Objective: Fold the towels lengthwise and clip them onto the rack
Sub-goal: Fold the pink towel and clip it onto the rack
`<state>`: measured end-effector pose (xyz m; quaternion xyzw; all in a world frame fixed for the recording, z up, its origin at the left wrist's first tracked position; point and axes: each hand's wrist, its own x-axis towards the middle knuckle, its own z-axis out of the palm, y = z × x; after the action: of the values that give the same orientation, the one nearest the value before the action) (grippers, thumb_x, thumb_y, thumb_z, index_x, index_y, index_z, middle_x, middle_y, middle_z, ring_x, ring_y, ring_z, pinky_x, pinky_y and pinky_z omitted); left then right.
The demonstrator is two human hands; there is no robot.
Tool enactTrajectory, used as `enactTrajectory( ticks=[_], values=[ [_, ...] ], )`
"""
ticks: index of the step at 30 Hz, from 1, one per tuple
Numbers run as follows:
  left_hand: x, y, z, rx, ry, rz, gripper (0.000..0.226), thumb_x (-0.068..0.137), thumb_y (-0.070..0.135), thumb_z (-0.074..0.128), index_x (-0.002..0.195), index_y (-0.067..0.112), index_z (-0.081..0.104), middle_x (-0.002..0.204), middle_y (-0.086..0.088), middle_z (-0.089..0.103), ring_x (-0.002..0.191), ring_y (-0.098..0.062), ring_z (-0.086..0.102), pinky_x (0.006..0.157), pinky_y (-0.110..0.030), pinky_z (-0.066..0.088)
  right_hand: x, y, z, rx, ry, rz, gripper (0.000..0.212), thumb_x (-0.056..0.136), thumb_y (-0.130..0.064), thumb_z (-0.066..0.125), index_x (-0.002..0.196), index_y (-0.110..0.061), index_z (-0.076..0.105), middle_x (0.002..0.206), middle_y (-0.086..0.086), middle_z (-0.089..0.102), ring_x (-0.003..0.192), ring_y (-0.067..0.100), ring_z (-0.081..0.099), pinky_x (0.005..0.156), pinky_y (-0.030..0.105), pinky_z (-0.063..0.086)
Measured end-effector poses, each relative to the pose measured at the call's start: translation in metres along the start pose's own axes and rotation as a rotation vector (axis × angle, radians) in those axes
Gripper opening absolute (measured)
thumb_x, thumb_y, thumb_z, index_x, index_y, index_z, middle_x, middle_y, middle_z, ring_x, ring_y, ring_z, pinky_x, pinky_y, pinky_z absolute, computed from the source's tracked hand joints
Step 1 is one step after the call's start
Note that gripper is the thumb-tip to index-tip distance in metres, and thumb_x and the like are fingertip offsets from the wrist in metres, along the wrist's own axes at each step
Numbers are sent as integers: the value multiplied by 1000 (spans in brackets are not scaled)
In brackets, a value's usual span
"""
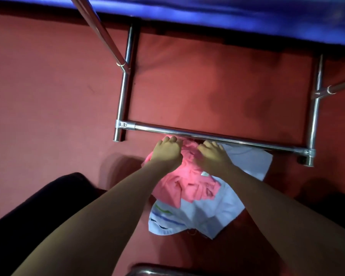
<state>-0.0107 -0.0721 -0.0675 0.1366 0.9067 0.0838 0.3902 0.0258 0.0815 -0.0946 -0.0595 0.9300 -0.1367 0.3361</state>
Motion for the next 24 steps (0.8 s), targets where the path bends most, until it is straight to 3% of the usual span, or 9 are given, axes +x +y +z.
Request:
enactTrajectory(
  ticks=[2, 3, 5, 7, 10, 13, 18, 24],
  values=[
    [6, -4, 9, 23, -51, 18, 44, 89, 15, 46, 133, 10, 42, 136, -12, 44, 128, -30, 35, 102, -37, 30, 6, -2, 24, -7, 23, 40, 48, 66, -50, 38, 67, -10, 63, 67, 8, 58, 64, 29, 62, 60, 35, 49],
    [8, -4, 13, 24, -78, 21, 48, 90, 17, 47, 137, 11, 38, 140, -11, 41, 131, -30, 32, 105, -38, 27, 8, -3, 32, -9, 54, 47, 38, 65, -46, 46, 62, -11, 62, 63, 6, 57, 60, 28, 61, 57, 34, 48],
    [7, -3, 19, 9, -123, 25, 57, 92, 20, 48, 144, 14, 28, 146, -10, 34, 136, -30, 26, 110, -40, 22, 8, -7, 35, -19, 122, 7, 16, 64, -24, 61, 71, -10, 64, 71, 8, 63, 68, 30, 63, 69, 37, 42],
    [3, -2, 20, 12, -140, 33, 62, 92, 21, 49, 147, 16, 22, 149, -8, 30, 138, -31, 24, 112, -41, 19, 3, -11, 28, 62, 188, 10, 23, 72, -14, 49, 90, -10, 62, 86, 7, 65, 84, 31, 60, 76, 37, 26],
    [-12, 3, 10, -8, -83, 15, 59, 92, 22, 48, 145, 16, 25, 148, -7, 32, 138, -31, 24, 111, -42, 20, -14, -18, 0, 150, 228, -9, 29, 76, -20, 35, 101, -16, 49, 95, 2, 59, 97, 25, 49, 84, 37, 19],
    [-34, 10, -10, -14, 41, 44, 48, 91, 24, 46, 137, 16, 36, 139, -7, 42, 128, -30, 35, 103, -39, 29, -39, -23, -29, 175, 316, -48, 29, 74, -19, 35, 99, -16, 48, 90, 0, 59, 93, 25, 50, 85, 34, 17],
    [-88, 35, -56, -110, 208, 115, 44, 87, 29, 53, 127, 15, 44, 127, -5, 50, 117, -29, 42, 94, -36, 31, -91, -39, -74, 160, 511, -118, 30, 75, 0, 50, 102, -12, 54, 90, 3, 64, 87, 28, 55, 72, 32, 14],
    [-175, 69, -114, -138, 472, 201, 15, 95, 21, 42, 103, 9, 46, 106, -9, 55, 101, -31, 49, 84, -38, 30, -171, -76, -152, 261, 738, -117, 30, 79, -12, 39, 104, -11, 54, 94, 3, 64, 90, 27, 57, 74, 28, 13]
  ],
)
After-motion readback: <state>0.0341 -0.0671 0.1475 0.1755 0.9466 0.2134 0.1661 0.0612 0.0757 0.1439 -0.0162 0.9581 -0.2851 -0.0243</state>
